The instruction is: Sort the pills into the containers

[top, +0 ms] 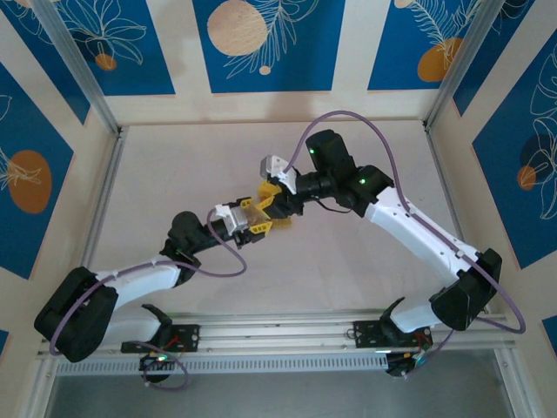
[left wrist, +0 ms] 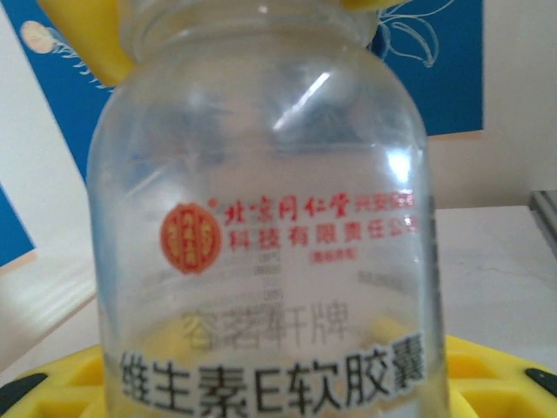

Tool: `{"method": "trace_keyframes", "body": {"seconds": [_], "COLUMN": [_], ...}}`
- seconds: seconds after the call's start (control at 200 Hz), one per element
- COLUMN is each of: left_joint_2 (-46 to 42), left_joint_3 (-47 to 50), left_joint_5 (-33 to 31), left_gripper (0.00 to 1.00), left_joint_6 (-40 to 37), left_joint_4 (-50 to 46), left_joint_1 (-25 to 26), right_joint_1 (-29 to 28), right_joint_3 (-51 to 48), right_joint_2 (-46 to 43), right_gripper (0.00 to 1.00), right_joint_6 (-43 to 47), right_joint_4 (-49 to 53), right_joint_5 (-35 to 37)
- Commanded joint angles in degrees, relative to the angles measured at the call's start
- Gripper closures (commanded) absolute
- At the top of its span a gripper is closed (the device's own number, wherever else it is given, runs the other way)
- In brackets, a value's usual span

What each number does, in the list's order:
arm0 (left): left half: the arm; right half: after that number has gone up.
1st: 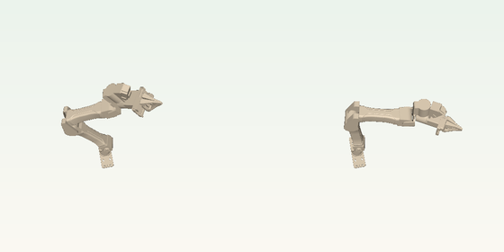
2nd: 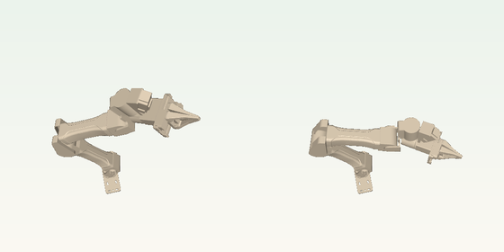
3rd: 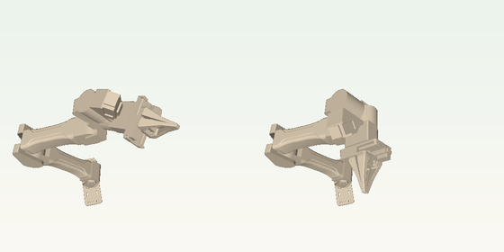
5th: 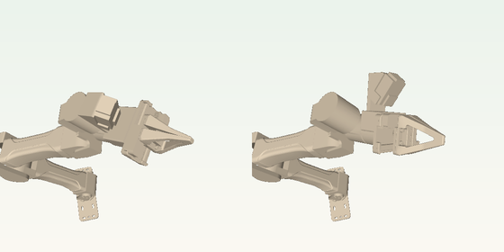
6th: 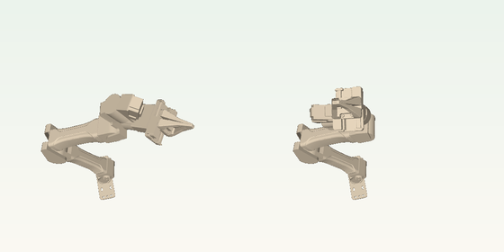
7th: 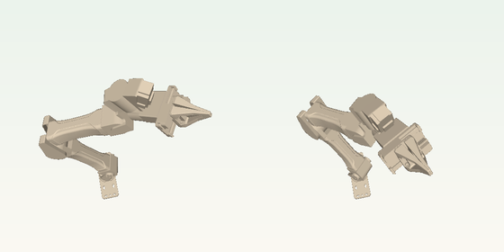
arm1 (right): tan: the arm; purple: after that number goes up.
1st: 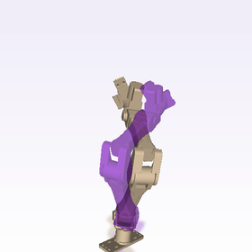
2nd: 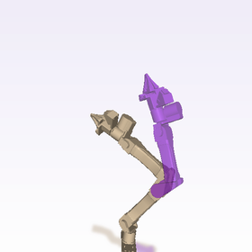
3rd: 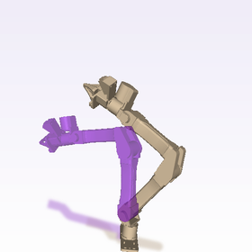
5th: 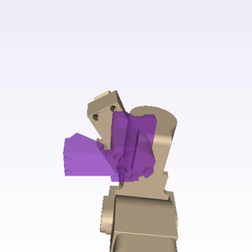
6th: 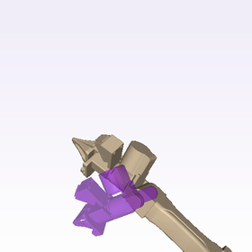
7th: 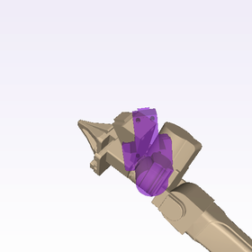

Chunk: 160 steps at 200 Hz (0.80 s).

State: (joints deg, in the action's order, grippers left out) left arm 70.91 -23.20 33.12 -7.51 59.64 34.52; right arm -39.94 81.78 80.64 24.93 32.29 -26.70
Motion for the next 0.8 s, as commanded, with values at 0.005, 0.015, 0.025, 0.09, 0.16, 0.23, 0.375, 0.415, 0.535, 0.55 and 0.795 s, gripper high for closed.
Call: {"method": "trace_keyframes", "body": {"seconds": [0.005, 0.015, 0.025, 0.09, 0.16, 0.23, 0.375, 0.415, 0.535, 0.55, 0.795], "left_joint_2": [0.53, 0.58, 0.62, 0.87, 1.07, 1.24, 1.68, 1.87, 2.33, 2.42, 4.78], "left_joint_3": [-2.65, -2.58, -2.56, -2.12, -1.73, -1.42, -0.54, -0.31, 0.35, 0.31, -0.62], "left_joint_5": [5.21, 5.22, 5.20, 5.15, 4.60, 4.48, 2.64, 0.94, -5.26, -5.57, -14.08], "left_gripper": [1.00, 1.00, 1.00, 1.00, 1.00, 1.00, 1.00, 1.00, 1.00, 1.00, 1.00], "left_joint_6": [2.25, 2.37, 2.55, 2.58, 2.56, 2.12, 0.95, 0.73, -0.96, -1.46, -3.53], "left_joint_4": [6.85, 7.08, 7.27, 7.97, 8.05, 7.82, 7.77, 7.83, 7.54, 7.30, 6.80], "left_joint_1": [0.26, 0.21, 0.20, 0.23, 0.27, 0.26, 0.27, 0.21, 0.22, 0.24, 0.26], "right_joint_1": [0.19, 0.21, 0.26, 0.72, 1.33, 2.03, 3.28, 3.53, 3.87, 3.83, 0.08], "right_joint_3": [1.73, 1.87, 2.06, 2.90, 3.43, 3.74, 2.71, 2.26, 1.25, 1.26, 7.17], "right_joint_2": [0.32, 0.35, 0.45, 0.65, 0.60, 0.21, -2.71, -3.78, -6.47, -6.74, -2.37], "right_gripper": [0.46, 0.45, 0.44, 0.37, 0.31, 0.26, 0.22, 0.22, 0.23, 0.23, 0.30], "right_joint_6": [4.95, 4.82, 4.72, 3.66, 2.72, 1.75, -1.19, -2.75, -12.83, -14.57, -42.44], "right_joint_4": [7.39, 7.51, 7.63, 8.08, 8.74, 9.21, 7.35, 6.09, -0.33, -1.12, -2.21], "right_joint_5": [-3.63, -3.58, -3.48, -2.35, -1.45, -1.31, -2.19, -1.44, 4.19, 5.25, 30.10]}}
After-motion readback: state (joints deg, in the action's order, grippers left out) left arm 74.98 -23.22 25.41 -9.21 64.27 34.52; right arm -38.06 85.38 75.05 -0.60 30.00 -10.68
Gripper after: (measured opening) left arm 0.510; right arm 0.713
